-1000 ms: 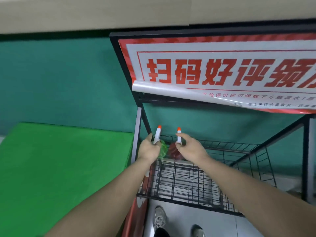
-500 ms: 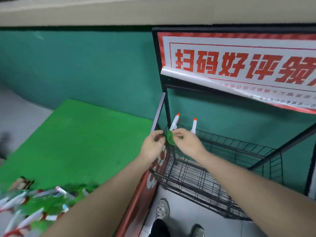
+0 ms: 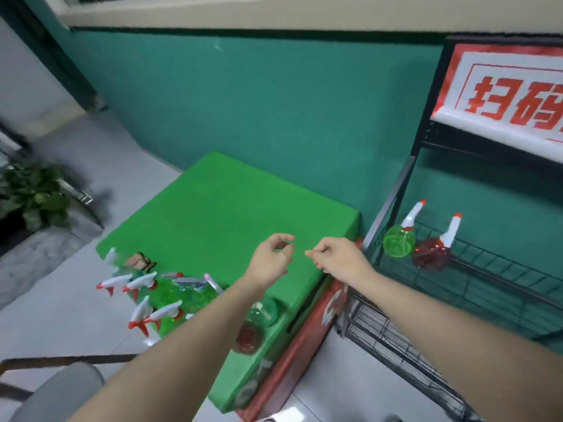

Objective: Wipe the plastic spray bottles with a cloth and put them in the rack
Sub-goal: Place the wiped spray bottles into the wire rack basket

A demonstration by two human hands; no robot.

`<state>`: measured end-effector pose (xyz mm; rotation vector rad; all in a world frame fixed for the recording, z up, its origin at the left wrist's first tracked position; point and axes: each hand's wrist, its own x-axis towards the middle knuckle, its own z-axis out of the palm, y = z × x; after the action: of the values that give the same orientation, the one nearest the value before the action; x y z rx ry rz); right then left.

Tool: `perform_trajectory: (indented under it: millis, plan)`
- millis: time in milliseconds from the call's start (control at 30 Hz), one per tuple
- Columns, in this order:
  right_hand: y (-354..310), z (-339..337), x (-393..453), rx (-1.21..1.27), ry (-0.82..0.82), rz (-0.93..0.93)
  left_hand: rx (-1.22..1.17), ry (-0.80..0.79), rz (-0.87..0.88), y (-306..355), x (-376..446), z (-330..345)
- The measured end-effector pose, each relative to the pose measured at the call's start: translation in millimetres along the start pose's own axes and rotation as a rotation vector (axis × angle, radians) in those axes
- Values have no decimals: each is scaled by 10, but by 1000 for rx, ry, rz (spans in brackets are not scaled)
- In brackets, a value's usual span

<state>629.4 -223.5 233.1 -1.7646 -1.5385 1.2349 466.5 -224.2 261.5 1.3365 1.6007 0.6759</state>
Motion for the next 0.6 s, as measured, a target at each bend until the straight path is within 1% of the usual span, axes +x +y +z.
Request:
perform_trajectory:
  millis: [133, 300, 433, 600]
  plan:
    - [-337, 601, 8, -81, -23, 18, 99, 18, 54, -377, 15, -625]
    - [-558, 1221, -47, -162, -48, 56, 313, -88, 125, -842, -18, -1253]
    - [-630, 1474, -145, -258, -81, 109, 412, -111, 73, -1144, 26, -1530]
    - [-546, 1700, -174, -321, -100, 207, 634, -202, 53, -1441, 135, -1641]
